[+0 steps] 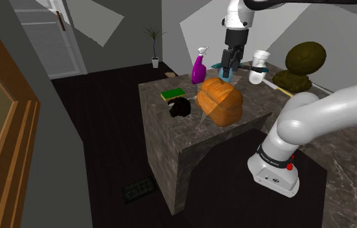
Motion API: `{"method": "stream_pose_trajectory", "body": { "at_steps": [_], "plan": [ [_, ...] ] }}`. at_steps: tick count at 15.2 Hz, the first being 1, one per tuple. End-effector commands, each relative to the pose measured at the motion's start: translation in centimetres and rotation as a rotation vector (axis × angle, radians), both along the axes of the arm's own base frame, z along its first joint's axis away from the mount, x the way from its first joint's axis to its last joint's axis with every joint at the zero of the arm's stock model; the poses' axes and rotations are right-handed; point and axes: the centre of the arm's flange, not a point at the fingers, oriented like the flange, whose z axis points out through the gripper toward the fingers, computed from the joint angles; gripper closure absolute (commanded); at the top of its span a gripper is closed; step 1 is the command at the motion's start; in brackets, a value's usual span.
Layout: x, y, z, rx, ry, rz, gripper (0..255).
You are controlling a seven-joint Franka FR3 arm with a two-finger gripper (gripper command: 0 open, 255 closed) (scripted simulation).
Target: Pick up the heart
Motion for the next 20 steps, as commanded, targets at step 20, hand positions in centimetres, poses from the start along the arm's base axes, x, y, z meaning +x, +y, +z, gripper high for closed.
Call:
{"method": "stream_pose_trajectory", "body": {
  "at_steps": [20],
  "plan": [
    [19.9,9.5,-12.3,-0.050,-0.017,0.155,0]
  ]
}}
